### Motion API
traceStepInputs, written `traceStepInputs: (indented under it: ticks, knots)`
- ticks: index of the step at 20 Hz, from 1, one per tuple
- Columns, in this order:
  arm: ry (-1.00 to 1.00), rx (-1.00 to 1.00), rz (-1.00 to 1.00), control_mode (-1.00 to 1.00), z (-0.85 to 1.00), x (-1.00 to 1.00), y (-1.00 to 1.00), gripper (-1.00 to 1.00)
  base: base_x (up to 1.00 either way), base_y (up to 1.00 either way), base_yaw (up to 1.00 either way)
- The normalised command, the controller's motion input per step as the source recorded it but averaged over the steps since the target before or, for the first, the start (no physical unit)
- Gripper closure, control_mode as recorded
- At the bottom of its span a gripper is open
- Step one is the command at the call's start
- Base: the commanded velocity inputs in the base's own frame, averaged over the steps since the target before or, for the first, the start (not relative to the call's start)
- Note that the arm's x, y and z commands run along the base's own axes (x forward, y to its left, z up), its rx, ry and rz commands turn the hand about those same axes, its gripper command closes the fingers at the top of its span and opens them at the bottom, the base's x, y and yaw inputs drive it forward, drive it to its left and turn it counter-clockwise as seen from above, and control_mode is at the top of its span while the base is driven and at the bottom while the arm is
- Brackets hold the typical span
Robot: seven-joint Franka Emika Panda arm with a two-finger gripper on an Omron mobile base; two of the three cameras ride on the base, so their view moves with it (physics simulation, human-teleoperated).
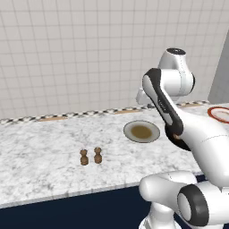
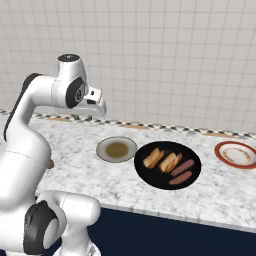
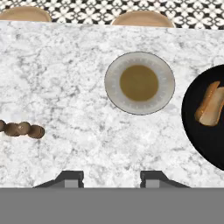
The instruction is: Place one bun and one sausage from the bowl on each plate.
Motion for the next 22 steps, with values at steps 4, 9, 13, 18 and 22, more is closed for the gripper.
traceStepInputs:
  ticks: [4,9,13,18,22]
  knots:
    - [0.06,0.0,-0.08,-1.0,-0.01,-0.03,-0.36,-1.0,0.0,0.0,0.0]
    - [0.1,0.0,-0.17,-1.0,-0.19,-0.13,-1.0,-1.0,0.0,0.0,0.0]
    - [0.22,0.0,-0.2,-1.0,-0.45,0.03,-1.0,-1.0,0.0,0.0,0.0]
    - [0.23,0.07,-0.11,-1.0,-0.87,0.51,-1.0,-1.0,0.0,0.0,0.0]
    - [0.11,0.11,0.0,-1.0,-0.86,0.61,-0.8,-1.0,0.0,0.0,0.0]
